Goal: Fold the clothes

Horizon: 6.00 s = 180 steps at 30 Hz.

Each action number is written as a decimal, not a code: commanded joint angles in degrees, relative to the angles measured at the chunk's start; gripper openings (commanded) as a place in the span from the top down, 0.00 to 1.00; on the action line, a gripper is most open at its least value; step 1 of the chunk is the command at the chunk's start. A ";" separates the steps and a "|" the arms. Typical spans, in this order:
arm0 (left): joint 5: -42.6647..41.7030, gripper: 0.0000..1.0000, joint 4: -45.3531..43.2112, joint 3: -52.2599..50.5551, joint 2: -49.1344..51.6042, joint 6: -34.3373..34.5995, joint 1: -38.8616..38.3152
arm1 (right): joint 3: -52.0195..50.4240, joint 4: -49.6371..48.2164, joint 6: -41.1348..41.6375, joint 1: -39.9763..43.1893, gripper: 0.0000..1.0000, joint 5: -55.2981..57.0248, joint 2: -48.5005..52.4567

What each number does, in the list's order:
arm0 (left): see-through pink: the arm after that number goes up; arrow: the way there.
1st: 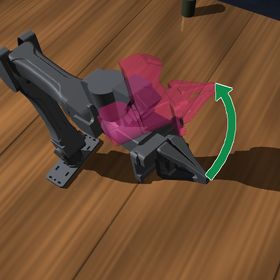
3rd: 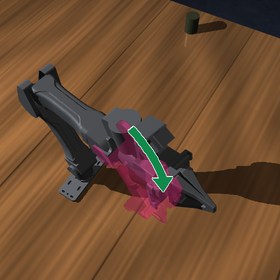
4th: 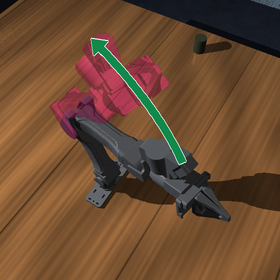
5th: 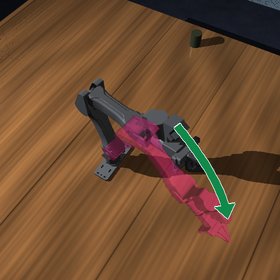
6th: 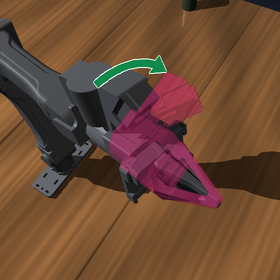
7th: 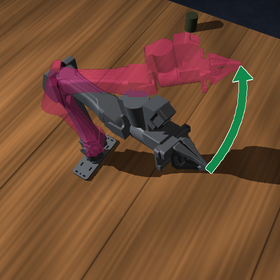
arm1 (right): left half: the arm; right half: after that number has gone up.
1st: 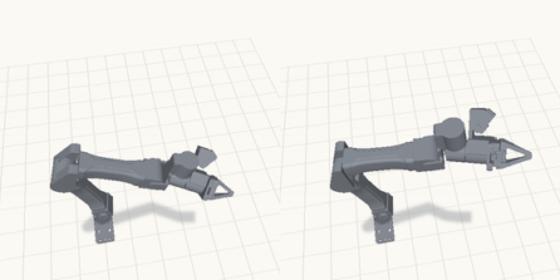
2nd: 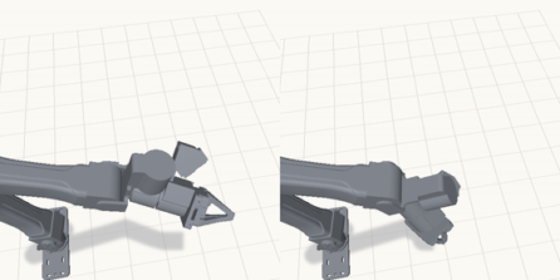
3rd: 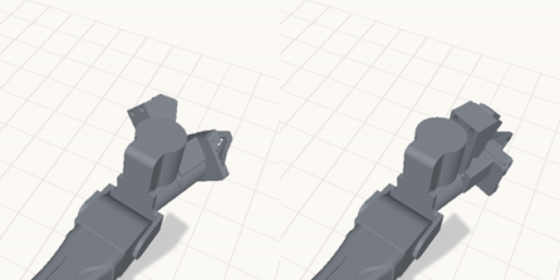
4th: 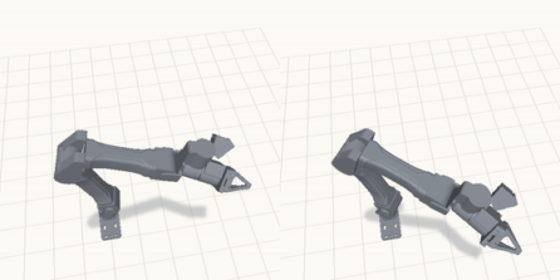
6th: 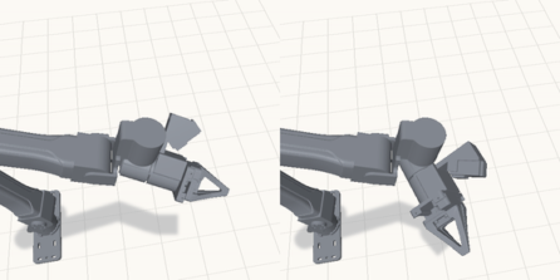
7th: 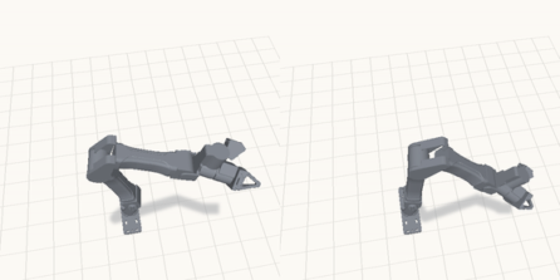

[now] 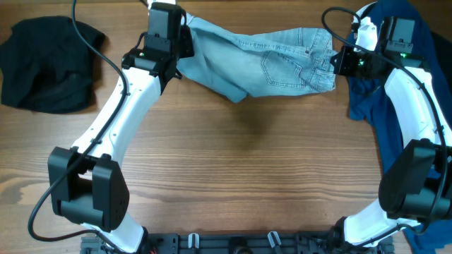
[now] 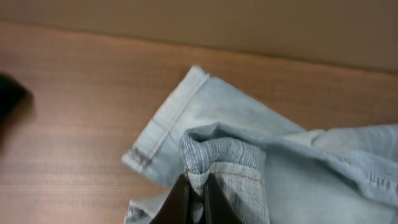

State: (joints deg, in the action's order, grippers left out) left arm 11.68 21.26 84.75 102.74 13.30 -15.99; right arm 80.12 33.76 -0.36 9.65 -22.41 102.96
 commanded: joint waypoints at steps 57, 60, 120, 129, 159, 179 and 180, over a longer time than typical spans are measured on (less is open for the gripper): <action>-16.87 0.07 11.30 0.37 11.87 9.70 4.00 | 0.37 -2.29 14.21 -1.05 0.01 5.51 4.00; -19.71 0.03 9.53 0.37 12.87 11.34 3.37 | 0.37 -1.66 13.27 -1.07 0.00 3.28 7.43; -26.21 0.00 -2.64 0.37 26.12 23.37 -1.22 | 0.66 -5.73 12.13 -1.60 0.00 -12.61 19.08; -27.78 0.23 -4.33 0.37 27.45 23.71 -1.09 | 0.66 -1.88 10.82 -1.60 0.00 -17.53 19.08; -47.93 0.03 -7.56 0.39 23.45 30.91 6.93 | 0.66 -2.91 10.84 -1.53 0.00 -20.59 19.08; -44.59 0.01 -3.52 0.37 13.99 25.66 6.14 | 5.38 -14.49 16.20 11.02 0.00 -31.45 15.52; -44.59 0.00 -3.17 0.37 13.99 25.66 6.14 | 6.27 -14.47 16.17 12.31 0.00 -31.65 15.52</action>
State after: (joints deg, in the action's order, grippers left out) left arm -33.47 17.19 85.23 117.10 42.04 -9.74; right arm 82.26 19.64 17.28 17.93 -48.29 120.42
